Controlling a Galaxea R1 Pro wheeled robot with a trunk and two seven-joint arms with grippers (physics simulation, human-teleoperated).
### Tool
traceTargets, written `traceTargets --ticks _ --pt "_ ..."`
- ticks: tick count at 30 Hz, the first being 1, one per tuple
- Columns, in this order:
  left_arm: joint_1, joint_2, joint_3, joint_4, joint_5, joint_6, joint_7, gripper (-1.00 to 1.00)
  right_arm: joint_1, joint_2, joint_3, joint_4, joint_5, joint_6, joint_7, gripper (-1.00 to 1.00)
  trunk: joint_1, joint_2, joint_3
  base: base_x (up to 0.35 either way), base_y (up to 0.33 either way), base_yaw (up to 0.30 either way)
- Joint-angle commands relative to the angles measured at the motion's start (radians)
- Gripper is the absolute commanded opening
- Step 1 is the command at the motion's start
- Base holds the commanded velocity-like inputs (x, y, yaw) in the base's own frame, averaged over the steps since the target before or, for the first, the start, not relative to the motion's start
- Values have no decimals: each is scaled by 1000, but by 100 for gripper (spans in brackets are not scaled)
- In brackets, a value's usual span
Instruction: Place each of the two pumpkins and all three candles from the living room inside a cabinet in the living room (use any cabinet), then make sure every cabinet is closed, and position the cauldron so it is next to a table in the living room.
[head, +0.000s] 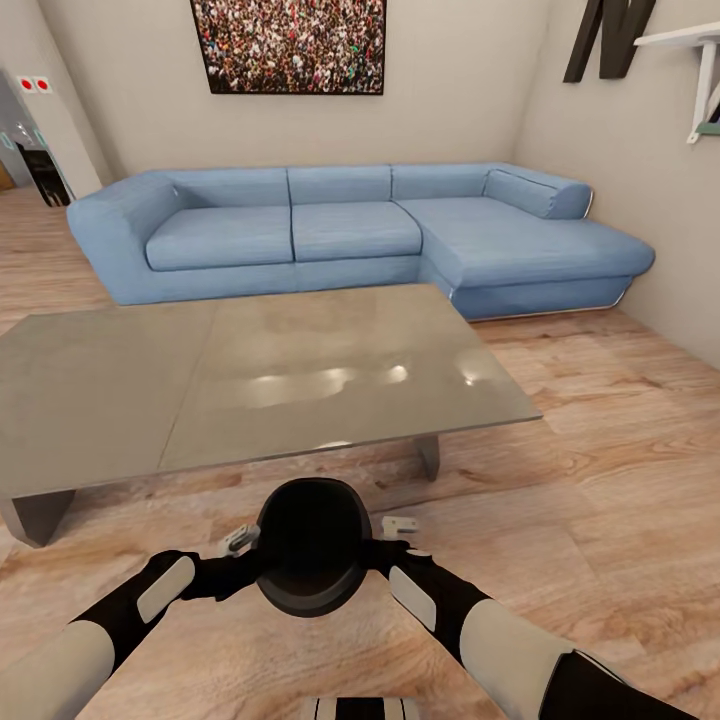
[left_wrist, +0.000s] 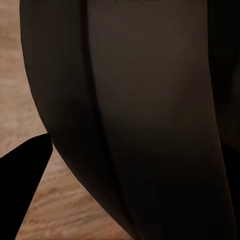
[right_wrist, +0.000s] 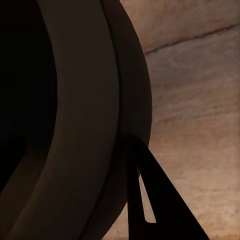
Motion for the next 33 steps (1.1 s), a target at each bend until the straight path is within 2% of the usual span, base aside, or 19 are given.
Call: traceTargets --ticks 1,33 --pt "-1 1 -2 0 0 0 -3 -100 -1 0 11 -16 -9 2 41 -100 0 0 -1 74 0 0" --pt "-1 1 -2 -2 1 0 -3 -100 -1 0 11 -16 -8 4 41 -100 0 0 -1 41 0 0"
